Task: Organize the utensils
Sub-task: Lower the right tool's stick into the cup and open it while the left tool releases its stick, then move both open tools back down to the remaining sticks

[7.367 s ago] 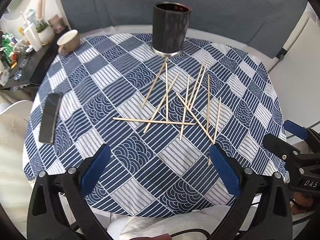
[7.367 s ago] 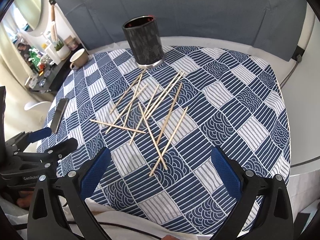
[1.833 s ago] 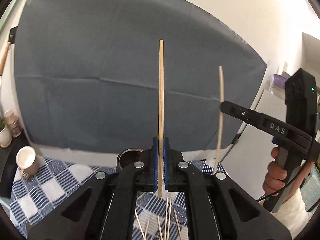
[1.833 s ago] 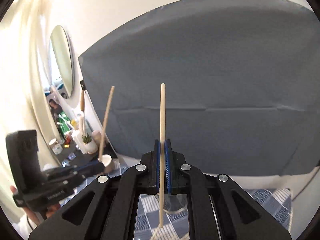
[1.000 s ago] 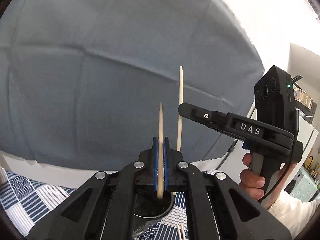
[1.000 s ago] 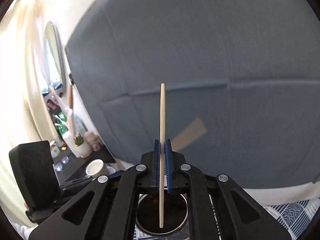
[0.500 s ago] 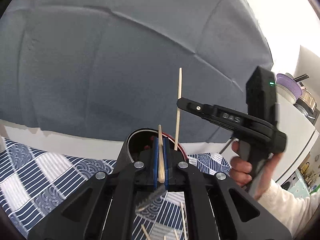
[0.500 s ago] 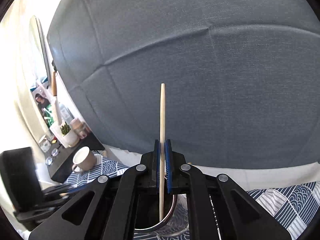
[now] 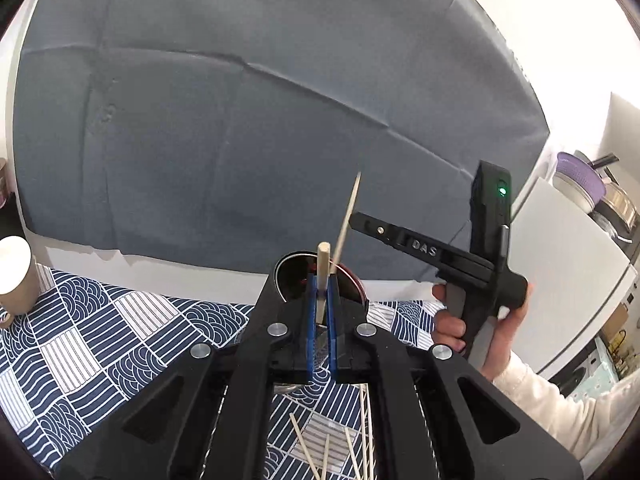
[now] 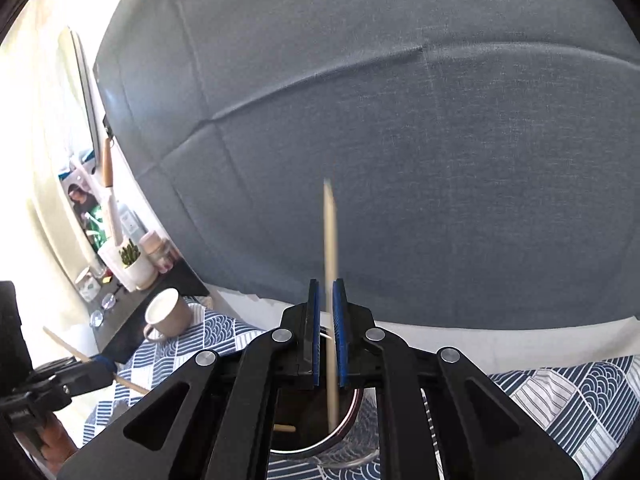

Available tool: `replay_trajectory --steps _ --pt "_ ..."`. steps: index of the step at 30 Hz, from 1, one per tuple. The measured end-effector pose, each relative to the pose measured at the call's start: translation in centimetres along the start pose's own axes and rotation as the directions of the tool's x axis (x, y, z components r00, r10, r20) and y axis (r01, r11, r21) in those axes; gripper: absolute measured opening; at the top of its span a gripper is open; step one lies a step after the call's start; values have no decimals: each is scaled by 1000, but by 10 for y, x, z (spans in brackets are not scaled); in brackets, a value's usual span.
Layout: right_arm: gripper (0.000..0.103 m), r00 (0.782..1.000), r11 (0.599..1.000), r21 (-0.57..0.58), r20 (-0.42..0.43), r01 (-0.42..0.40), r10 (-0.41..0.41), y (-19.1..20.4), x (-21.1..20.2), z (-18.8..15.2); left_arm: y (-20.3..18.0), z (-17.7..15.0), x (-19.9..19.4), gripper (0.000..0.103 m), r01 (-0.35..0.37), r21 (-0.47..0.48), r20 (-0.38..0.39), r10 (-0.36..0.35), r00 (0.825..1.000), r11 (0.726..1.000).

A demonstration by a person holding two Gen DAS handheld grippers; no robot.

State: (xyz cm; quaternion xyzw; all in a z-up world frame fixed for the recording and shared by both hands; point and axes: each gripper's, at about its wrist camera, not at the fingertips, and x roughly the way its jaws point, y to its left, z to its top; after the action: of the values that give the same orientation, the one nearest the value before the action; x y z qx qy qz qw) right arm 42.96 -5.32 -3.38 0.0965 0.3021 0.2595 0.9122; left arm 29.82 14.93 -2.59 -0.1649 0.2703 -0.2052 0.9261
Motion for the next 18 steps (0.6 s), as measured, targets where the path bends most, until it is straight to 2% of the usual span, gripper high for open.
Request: replay_trajectory --steps 1,3,4,5,6,8,10,12,13,18 --pt "8 1000 1000 -1 0 -1 1 0 -1 0 -1 0 1 6 10 -5 -6 -10 1000 1000" --pt "9 1000 1000 -10 -9 4 -4 2 -4 2 1 -1 0 17 5 -13 -1 -5 1000 1000" --pt "9 1000 1000 -18 -9 14 -14 3 -6 3 1 0 -1 30 9 -17 9 -9 1000 1000" --pt "17 1000 1000 -21 -11 18 -19 3 -7 3 0 2 -3 43 10 -22 13 -10 1000 1000" --pt "34 1000 1000 -21 -11 23 -23 3 -10 4 0 2 -5 47 11 -27 19 -11 1000 1000" --pt "52 999 999 -19 10 46 -46 3 -17 4 1 4 -11 59 6 -43 37 -5 999 999" --pt "62 998 998 -15 20 64 -64 3 -24 5 2 5 -17 70 -8 -52 42 10 999 999" --pt "80 997 997 -9 28 78 -78 2 -30 5 3 4 -22 76 -16 -54 45 19 999 998" --pt "85 995 995 -9 36 95 -95 2 -35 5 3 3 -25 85 -28 -55 41 30 999 998" --pt "87 993 994 9 29 113 -113 1 -49 3 -2 -3 -40 92 -82 -36 30 84 996 996"
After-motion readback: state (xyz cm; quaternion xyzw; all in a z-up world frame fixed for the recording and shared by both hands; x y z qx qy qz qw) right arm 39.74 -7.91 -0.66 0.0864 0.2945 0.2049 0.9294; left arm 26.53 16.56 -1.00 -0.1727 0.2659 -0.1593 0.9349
